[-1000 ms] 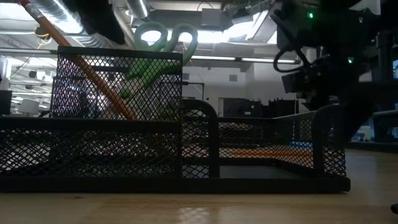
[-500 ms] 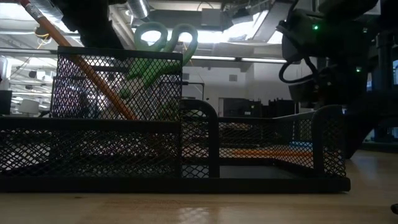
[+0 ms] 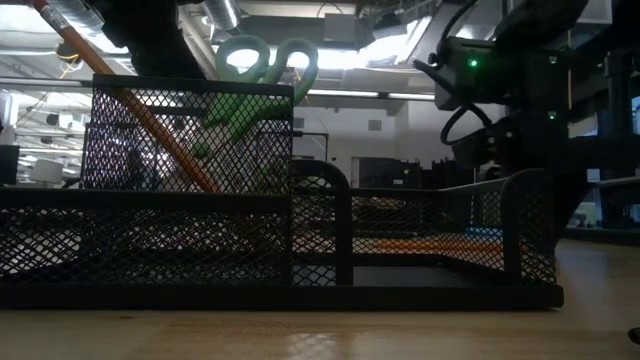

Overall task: Pick and place office supplies into organizer
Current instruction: Put the orange pencil into the black desk organizer

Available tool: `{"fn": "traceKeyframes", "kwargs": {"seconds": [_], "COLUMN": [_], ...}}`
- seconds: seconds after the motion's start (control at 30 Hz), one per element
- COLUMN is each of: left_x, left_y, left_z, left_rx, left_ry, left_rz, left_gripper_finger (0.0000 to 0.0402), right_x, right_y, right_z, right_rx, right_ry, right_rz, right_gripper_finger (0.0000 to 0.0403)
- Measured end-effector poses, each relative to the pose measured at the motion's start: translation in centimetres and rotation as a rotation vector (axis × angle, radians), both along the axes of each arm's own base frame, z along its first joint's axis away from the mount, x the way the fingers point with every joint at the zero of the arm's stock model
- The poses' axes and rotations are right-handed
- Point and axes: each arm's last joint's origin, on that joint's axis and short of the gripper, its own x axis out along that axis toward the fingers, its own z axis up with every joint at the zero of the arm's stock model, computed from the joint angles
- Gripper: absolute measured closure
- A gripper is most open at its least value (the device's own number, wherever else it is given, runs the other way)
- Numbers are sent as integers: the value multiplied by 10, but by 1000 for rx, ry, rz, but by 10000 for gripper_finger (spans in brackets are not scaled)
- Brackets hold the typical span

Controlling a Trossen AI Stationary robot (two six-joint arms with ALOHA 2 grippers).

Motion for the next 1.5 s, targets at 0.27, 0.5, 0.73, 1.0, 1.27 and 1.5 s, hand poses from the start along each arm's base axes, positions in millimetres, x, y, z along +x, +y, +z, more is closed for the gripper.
{"fn": "traceKeyframes", "kwargs": {"seconds": [0.27, 0.5, 0.73, 1.0, 1.27, 1.5], "left_x": [-2, 2, 8, 20, 22, 17], "left_y": [4, 16, 31, 43, 44, 45], "left_z": [-1, -3, -7, -18, -29, -32], "left_rx": [119, 205, 245, 223, 214, 195], "left_ry": [29, 69, 114, 167, 241, 290], "left_rz": [1, 9, 12, 22, 16, 40], "left_gripper_finger": [332, 309, 287, 289, 286, 287], "right_x": [3, 4, 24, 61, 77, 88], "right_y": [0, 0, 0, 1, 1, -1], "right_z": [-6, -6, 1, -2, -17, -5], "right_rx": [-23, -27, -43, -13, 6, 10], "right_ry": [14, -4, -142, -460, -479, -516], "right_rz": [2, -29, -30, -49, -110, -79], "right_gripper_finger": [389, 387, 390, 393, 394, 395]}}
